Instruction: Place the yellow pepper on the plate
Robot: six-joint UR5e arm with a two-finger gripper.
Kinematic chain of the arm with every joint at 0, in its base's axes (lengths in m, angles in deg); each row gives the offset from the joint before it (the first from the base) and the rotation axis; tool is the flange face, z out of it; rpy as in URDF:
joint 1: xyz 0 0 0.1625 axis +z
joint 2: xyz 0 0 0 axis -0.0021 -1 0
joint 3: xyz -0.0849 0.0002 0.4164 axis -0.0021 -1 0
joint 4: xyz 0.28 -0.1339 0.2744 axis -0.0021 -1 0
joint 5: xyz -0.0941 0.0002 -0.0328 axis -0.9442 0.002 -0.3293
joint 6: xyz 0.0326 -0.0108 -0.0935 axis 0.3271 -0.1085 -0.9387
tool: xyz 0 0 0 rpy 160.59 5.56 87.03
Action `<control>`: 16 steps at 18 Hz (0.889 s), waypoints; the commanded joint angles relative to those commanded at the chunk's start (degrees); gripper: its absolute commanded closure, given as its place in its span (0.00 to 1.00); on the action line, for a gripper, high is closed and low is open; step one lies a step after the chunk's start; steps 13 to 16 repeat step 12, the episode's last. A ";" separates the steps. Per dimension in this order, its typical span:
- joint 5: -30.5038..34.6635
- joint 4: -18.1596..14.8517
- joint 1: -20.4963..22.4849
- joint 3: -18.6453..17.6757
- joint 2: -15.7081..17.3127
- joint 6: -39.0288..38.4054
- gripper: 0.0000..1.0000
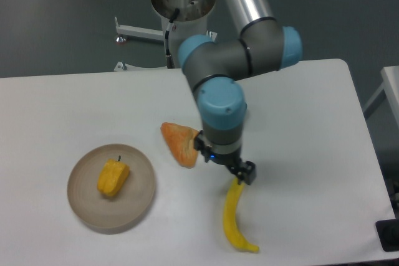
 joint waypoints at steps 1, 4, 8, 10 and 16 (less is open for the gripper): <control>0.00 0.09 0.44 0.00 0.00 0.44 0.01; 0.00 1.40 0.62 -0.61 -0.09 0.97 0.01; 0.00 2.02 1.23 -0.97 -0.09 1.68 0.01; 0.00 2.11 1.23 -1.05 -0.09 1.59 0.01; 0.00 2.11 1.23 -1.05 -0.09 1.68 0.01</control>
